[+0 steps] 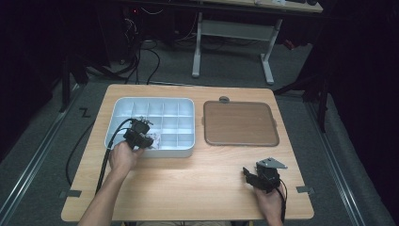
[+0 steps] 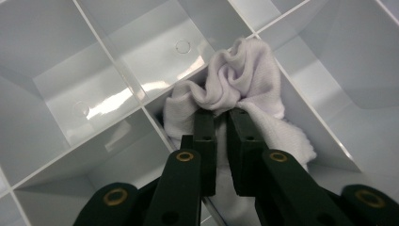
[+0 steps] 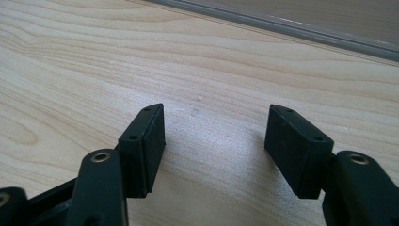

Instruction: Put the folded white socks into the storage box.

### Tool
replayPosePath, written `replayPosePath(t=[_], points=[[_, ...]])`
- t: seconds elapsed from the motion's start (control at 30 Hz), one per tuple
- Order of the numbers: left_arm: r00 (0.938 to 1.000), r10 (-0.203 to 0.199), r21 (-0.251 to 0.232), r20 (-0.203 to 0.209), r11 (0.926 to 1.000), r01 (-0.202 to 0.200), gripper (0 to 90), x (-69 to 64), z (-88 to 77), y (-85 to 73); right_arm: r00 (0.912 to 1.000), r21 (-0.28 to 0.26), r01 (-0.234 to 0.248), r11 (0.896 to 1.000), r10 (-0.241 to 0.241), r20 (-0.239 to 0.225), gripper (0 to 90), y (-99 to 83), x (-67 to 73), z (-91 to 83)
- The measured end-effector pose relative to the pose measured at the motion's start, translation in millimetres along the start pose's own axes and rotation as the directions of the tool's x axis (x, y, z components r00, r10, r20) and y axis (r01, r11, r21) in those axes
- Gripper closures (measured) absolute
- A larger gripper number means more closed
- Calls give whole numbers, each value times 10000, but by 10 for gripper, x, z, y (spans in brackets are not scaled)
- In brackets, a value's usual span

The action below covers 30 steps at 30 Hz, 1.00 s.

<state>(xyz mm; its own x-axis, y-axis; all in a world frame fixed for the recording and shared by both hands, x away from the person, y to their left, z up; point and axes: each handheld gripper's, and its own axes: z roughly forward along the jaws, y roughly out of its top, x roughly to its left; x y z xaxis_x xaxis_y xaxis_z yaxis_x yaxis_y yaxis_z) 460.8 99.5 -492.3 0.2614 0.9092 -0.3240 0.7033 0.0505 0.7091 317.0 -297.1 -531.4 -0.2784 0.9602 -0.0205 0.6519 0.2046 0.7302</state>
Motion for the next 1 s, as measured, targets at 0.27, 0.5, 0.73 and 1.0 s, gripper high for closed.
replayPosePath(t=[0.27,0.5,0.73,1.0], points=[[9997,-86,19,217,10000,85,815,22,-33,21,10000,3,-26,10000,26,-5,390,0,0,0],[9993,-181,-24,316,9998,182,804,26,-50,28,10000,4,-20,10000,20,-4,390,0,0,0],[9972,-456,-293,600,9984,475,743,33,-104,38,10000,4,-25,10000,25,-6,390,0,0,0],[9942,-636,-658,868,9954,695,658,31,-178,42,10000,2,-22,10000,22,-1,390,0,0,0]])
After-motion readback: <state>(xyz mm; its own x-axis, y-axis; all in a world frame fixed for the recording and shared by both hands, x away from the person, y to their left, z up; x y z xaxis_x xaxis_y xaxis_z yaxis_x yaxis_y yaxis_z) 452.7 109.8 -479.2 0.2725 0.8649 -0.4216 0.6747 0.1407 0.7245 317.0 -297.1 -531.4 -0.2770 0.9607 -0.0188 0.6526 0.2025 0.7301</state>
